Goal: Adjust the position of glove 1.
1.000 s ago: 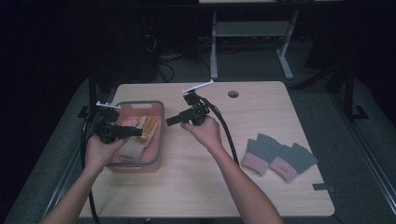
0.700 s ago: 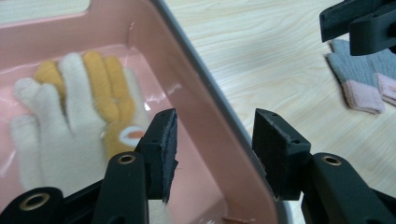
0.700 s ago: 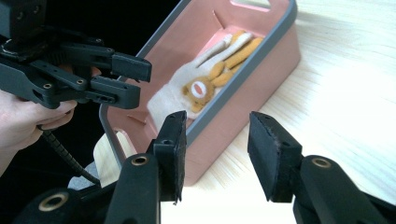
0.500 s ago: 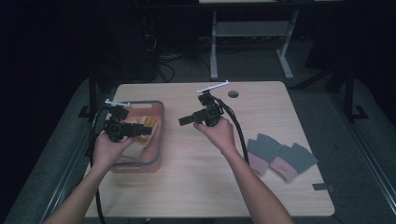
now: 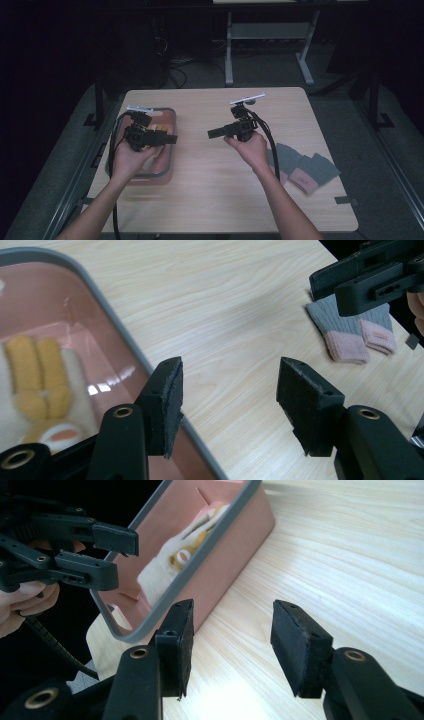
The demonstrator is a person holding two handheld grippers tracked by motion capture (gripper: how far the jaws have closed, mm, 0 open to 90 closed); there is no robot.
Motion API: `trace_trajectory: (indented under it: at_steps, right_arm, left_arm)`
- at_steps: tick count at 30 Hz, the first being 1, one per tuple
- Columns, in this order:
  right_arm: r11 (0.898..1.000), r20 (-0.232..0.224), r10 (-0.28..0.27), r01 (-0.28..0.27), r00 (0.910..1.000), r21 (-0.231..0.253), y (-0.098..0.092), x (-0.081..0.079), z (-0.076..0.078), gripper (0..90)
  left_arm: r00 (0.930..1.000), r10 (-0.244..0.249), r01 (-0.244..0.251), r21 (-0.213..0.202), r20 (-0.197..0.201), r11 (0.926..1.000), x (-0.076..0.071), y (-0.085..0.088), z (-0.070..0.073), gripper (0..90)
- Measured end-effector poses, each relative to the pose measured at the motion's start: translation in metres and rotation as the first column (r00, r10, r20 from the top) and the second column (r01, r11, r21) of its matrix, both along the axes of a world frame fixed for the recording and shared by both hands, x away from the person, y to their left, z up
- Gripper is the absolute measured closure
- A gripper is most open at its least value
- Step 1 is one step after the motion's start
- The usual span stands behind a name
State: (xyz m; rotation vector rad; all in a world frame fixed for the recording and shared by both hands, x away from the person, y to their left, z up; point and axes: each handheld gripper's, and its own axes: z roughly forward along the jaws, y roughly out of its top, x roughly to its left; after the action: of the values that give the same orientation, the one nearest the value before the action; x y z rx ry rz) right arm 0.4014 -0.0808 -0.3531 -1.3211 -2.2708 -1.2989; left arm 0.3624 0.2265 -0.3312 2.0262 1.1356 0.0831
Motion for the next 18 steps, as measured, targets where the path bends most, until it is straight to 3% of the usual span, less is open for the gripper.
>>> trace_trajectory:
  at_steps: [18]
  right_arm:
    - [0.996,-0.027,-0.084,0.084,0.9961,-0.016,-0.049,-0.012,-0.011,49.2]
  left_arm:
    - [0.9971,-0.076,0.076,0.000,0.011,0.9971,-0.003,-0.039,-0.003,40.2]
